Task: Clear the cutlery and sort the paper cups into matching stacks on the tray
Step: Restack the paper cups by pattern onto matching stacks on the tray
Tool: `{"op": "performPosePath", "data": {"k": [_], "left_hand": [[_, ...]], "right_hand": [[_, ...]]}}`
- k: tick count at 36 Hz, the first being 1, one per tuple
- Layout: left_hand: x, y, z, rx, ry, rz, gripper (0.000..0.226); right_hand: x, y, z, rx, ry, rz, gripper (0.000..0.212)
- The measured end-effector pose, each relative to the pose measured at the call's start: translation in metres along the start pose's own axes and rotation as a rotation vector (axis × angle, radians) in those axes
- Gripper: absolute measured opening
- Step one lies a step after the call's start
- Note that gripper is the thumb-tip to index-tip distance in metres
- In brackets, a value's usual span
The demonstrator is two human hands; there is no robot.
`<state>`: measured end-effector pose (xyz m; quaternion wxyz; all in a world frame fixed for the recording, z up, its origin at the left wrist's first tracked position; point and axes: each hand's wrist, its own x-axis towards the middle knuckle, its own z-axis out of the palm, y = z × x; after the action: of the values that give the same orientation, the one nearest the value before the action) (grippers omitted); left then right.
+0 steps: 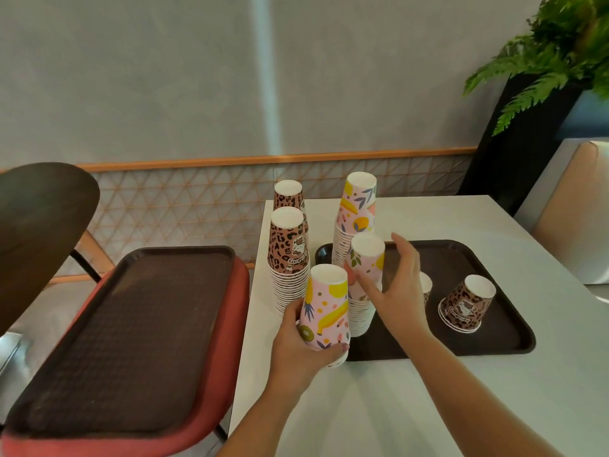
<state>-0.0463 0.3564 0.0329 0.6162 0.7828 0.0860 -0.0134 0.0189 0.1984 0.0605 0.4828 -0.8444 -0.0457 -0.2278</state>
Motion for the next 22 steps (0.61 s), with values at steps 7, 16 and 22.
{"op": "performPosePath", "data": {"k": [7, 16, 22], "left_hand": [[0.002, 0.001, 0.003, -0.057, 0.022, 0.039, 0.084], [0.002, 0.004, 0.006, -0.108, 0.001, 0.062, 0.079], [0.002, 0.013, 0.007, -0.219, -0.123, 0.044, 0.065]], "right_hand": [[-0.023, -0.032, -0.002, 0.078, -0.166, -0.156, 0.059], [-0.035, -0.038, 0.009, 0.046, -0.400, 0.021, 0.080], [-0.030, -0.038, 0.010, 0.035, -0.383, 0.035, 0.079]]}}
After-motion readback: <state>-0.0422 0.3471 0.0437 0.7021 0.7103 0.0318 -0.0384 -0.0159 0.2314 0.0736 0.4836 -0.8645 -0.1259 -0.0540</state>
